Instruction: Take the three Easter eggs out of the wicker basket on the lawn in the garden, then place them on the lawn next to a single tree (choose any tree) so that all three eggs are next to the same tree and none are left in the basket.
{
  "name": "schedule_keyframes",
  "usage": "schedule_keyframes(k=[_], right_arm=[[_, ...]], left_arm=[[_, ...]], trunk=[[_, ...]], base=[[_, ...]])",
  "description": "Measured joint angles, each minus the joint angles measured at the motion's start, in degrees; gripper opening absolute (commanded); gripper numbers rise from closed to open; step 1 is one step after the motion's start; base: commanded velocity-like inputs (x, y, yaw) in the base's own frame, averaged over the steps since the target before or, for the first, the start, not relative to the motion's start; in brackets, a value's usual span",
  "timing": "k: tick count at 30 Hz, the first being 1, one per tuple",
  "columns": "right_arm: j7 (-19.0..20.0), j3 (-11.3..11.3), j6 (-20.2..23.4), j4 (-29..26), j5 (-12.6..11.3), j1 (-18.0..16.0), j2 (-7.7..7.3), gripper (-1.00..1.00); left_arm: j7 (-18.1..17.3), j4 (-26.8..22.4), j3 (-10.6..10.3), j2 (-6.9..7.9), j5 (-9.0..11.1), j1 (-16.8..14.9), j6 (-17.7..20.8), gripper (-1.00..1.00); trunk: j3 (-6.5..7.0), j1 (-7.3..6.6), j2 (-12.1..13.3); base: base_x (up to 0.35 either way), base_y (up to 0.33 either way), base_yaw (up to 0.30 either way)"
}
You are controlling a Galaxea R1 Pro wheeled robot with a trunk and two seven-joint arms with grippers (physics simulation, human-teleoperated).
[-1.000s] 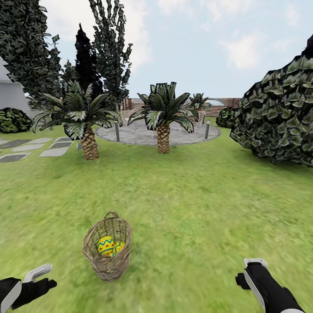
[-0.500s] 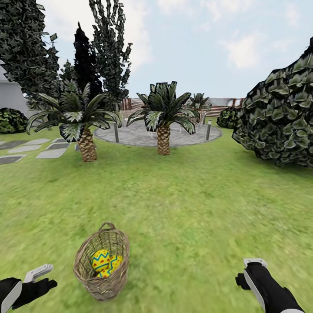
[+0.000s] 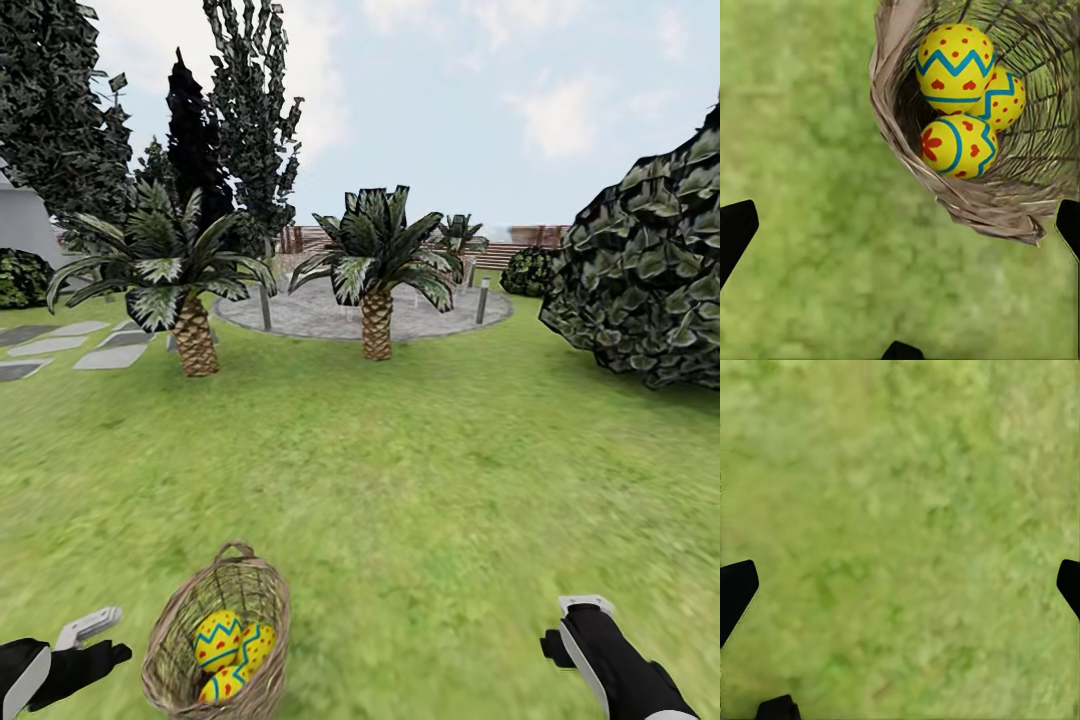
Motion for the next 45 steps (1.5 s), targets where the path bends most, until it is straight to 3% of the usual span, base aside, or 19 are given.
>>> schedule_keyframes(k=[10,17,45], right_arm=[[0.00,0.04,-0.03,0.01,0.00,0.00,0.00,1.00],[0.00,0.04,-0.03,0.01,0.00,0.00,0.00,1.00],[0.00,0.04,-0.03,0.01,0.01,0.00,0.07,1.00]], left_arm=[[0.05,0.00,0.07,0.09,-0.04,0.00,0.00,1.00],[0.06,0.00,0.09,0.03,0.05,0.00,0.00,1.00],[0.15,0.00,0.26,0.10,0.21,0.00,0.09,1.00]], trunk=[[0.00,0.00,0.00],[0.00,0.03,0.01],[-5.03,6.18,-11.21]], base=[[0.310,0.000,0.000],[0.049,0.000,0.000],[0.000,0.000,0.000]])
